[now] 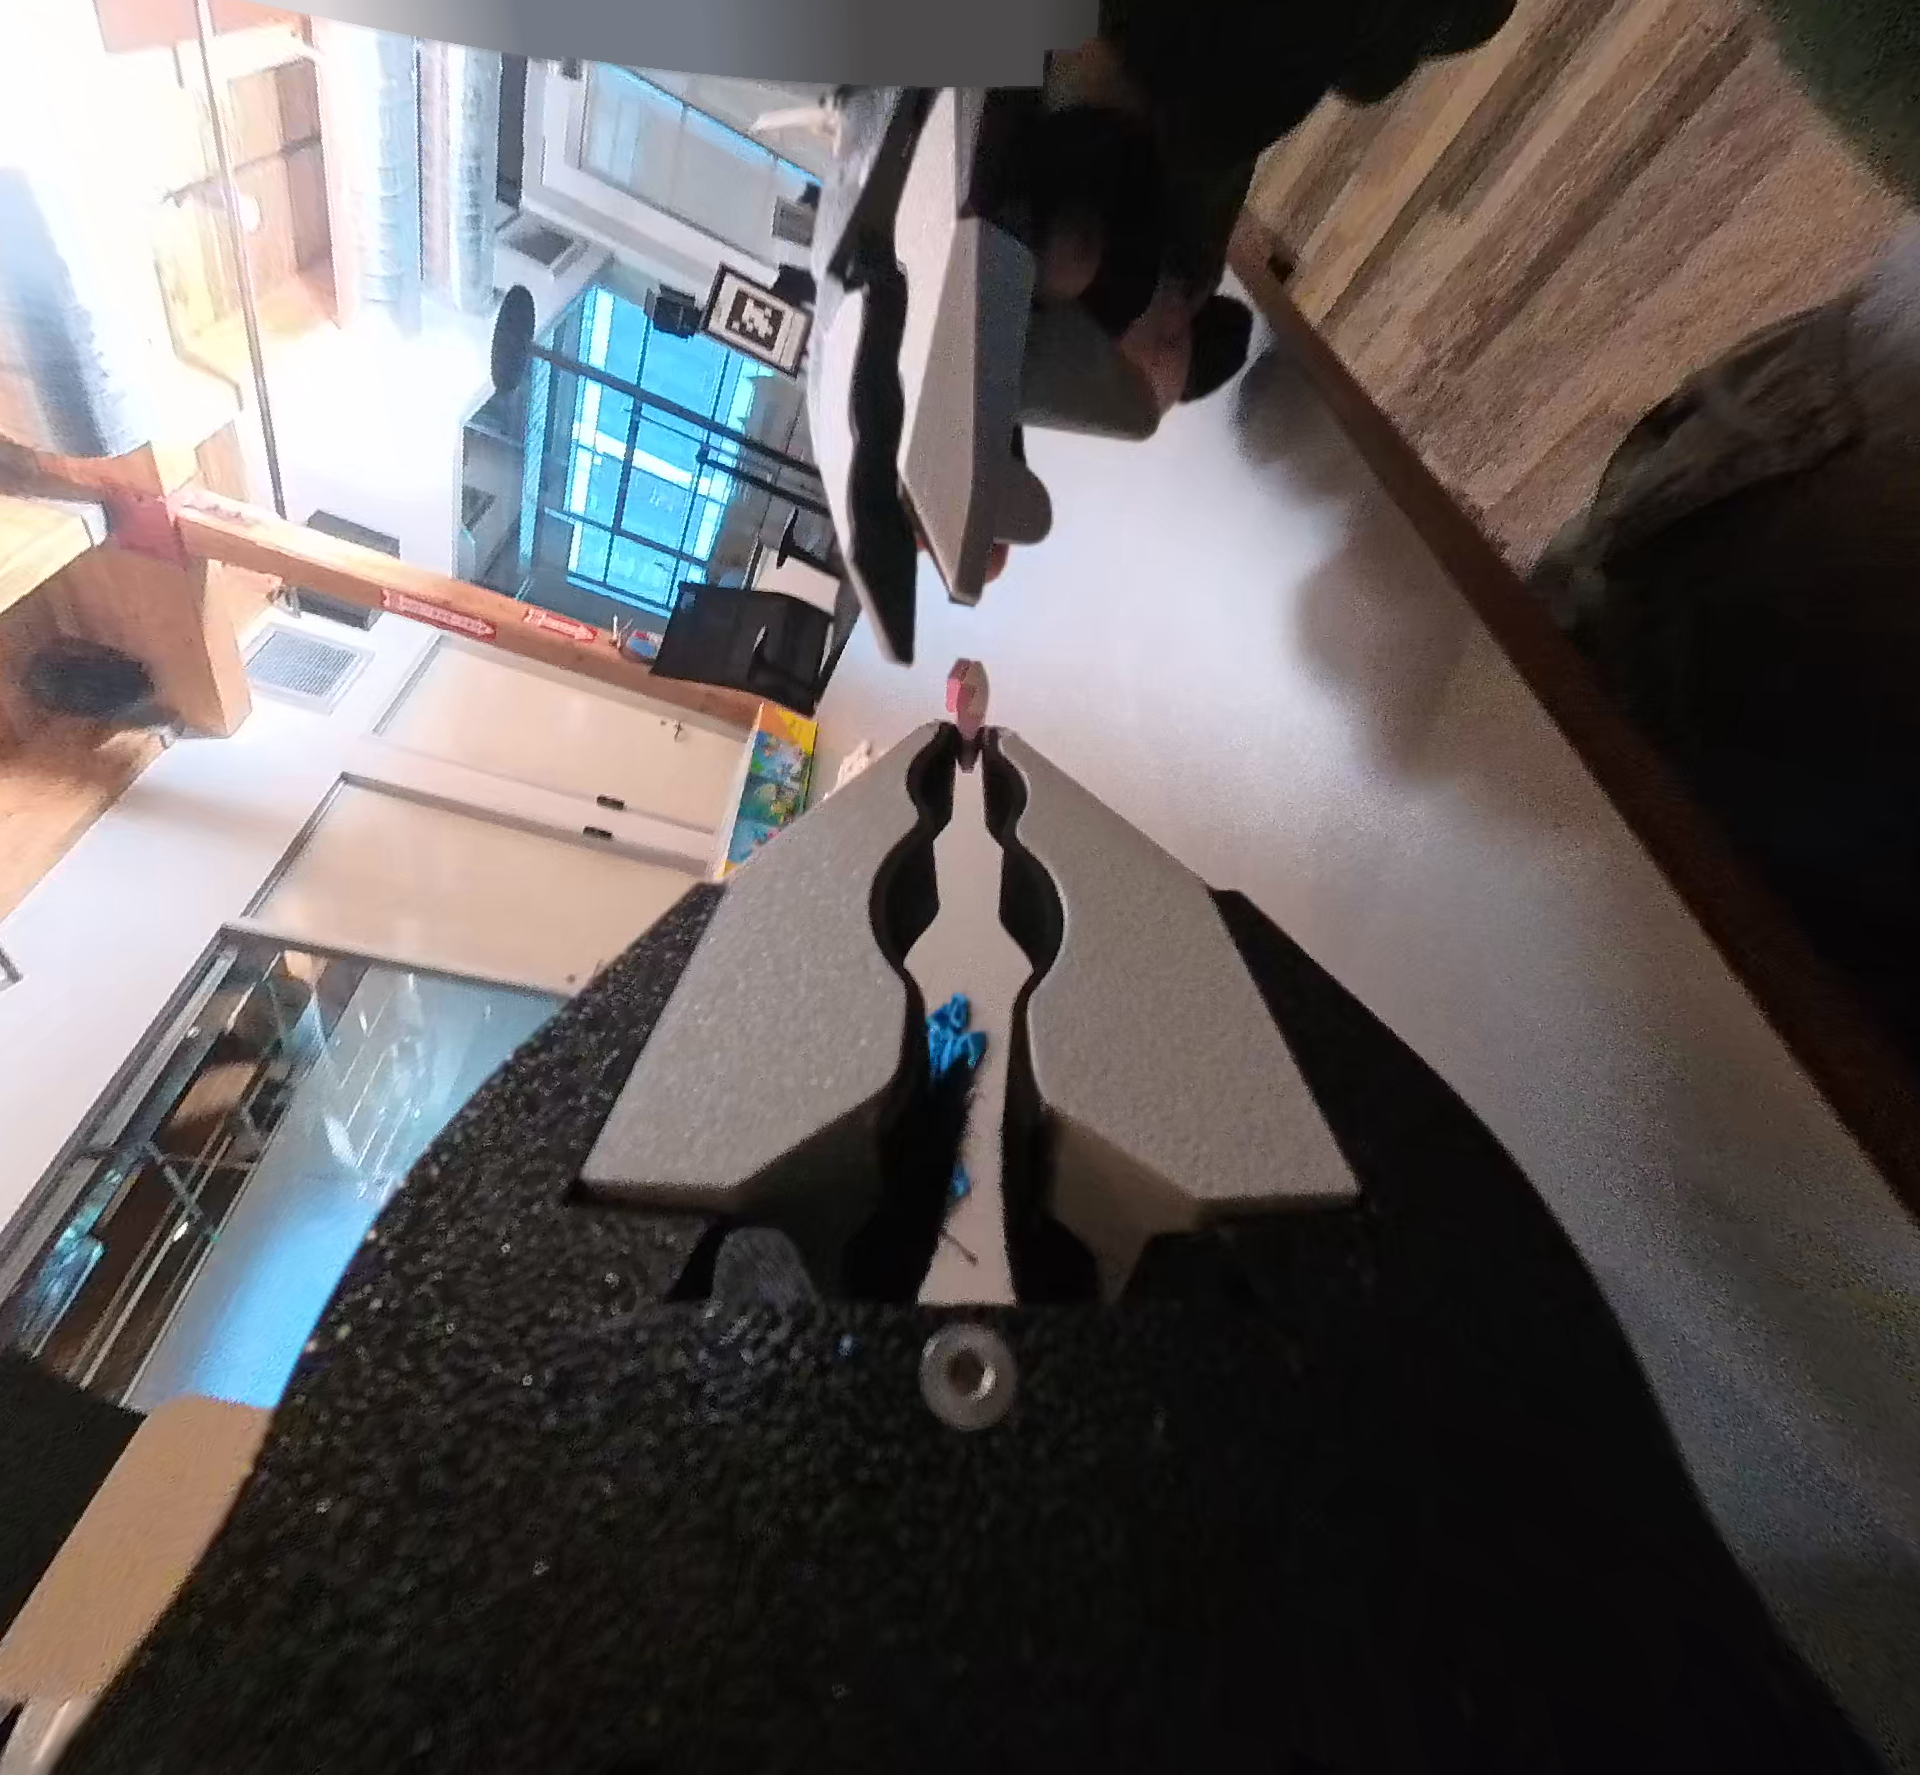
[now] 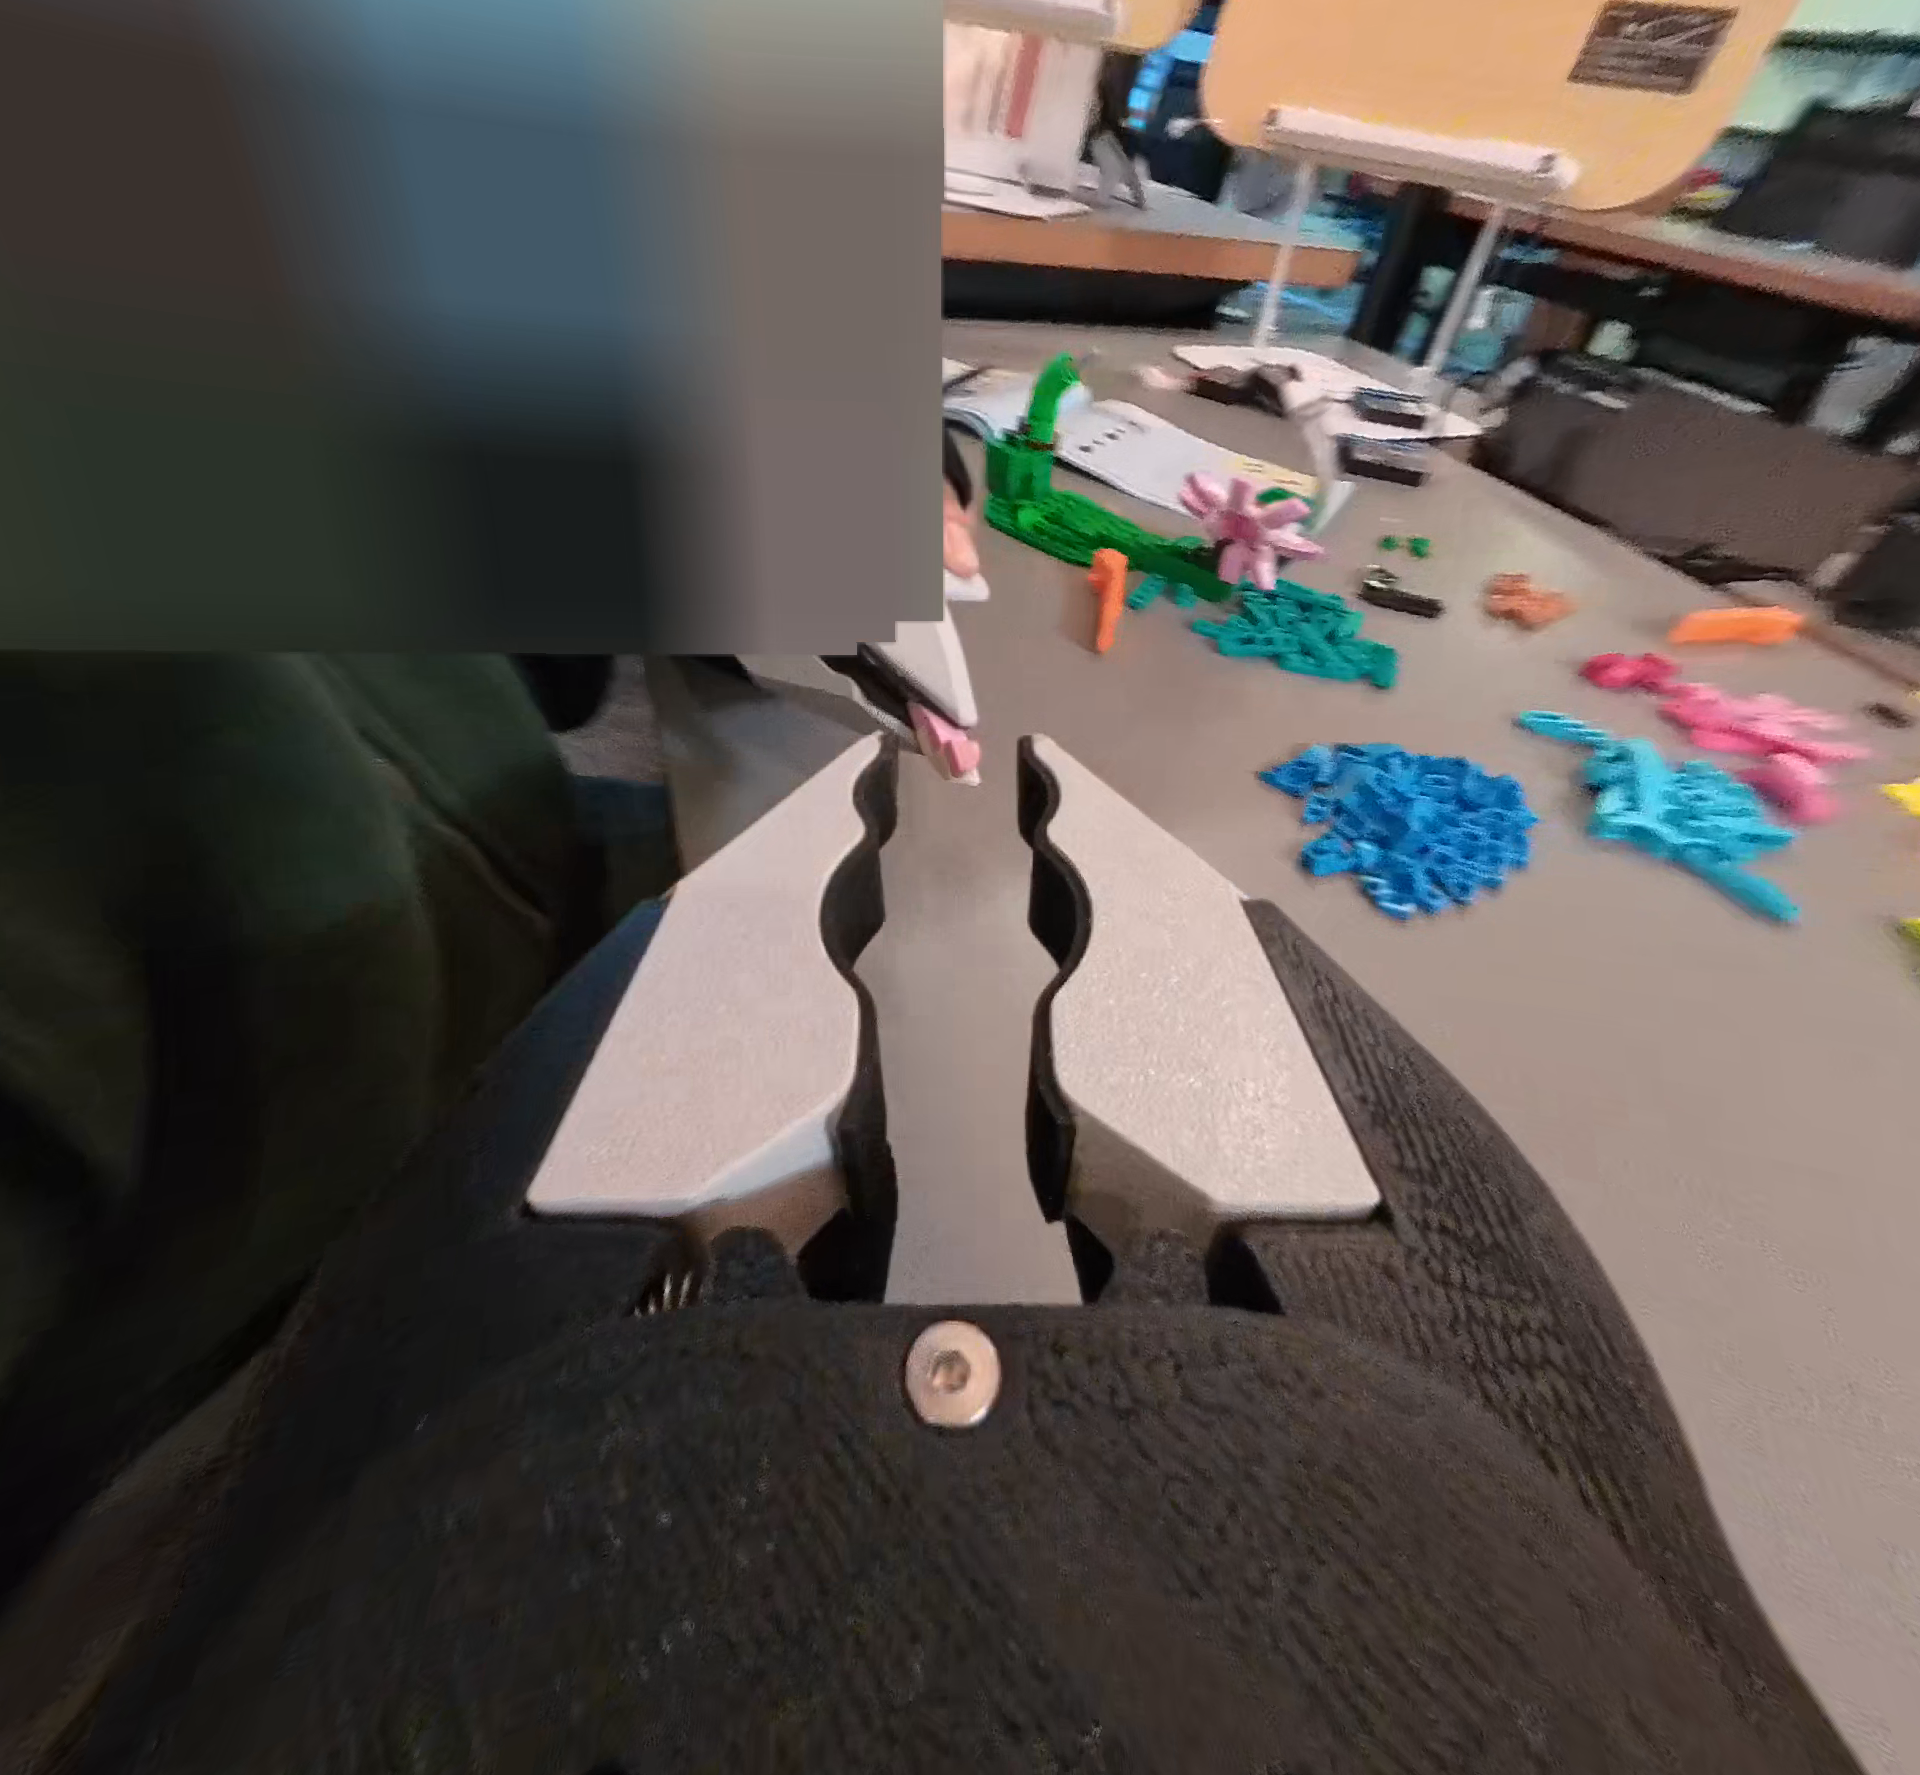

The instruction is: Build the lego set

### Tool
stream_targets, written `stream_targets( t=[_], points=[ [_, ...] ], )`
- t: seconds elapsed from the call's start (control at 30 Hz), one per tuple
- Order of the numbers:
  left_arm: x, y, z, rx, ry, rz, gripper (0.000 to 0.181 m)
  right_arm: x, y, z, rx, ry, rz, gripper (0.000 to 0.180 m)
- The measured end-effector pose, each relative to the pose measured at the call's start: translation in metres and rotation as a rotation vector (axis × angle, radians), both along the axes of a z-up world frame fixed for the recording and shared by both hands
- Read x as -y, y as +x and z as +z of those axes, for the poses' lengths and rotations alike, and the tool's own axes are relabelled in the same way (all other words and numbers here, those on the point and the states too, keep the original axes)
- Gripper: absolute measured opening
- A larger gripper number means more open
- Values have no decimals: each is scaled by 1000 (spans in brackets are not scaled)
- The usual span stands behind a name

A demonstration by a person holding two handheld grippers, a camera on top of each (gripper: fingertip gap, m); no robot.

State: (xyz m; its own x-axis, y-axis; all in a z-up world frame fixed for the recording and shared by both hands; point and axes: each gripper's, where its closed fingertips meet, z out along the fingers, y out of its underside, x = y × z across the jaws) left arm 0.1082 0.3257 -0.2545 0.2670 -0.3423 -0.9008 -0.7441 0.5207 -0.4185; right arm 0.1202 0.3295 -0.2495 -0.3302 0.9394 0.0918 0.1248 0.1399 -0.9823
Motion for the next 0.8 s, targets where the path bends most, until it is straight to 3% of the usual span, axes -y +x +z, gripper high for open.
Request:
stream_targets(
  t=[0.37, 0.8],
  points=[
    [17, 18, 8, 46, -11, -102, 2, 18, 8, 4, 37, -217, 199, 13],
    [6, 13, 6, 52, 3, -35, 2, 6, 7, 10, 20, -303, 152, 17]
  ],
)
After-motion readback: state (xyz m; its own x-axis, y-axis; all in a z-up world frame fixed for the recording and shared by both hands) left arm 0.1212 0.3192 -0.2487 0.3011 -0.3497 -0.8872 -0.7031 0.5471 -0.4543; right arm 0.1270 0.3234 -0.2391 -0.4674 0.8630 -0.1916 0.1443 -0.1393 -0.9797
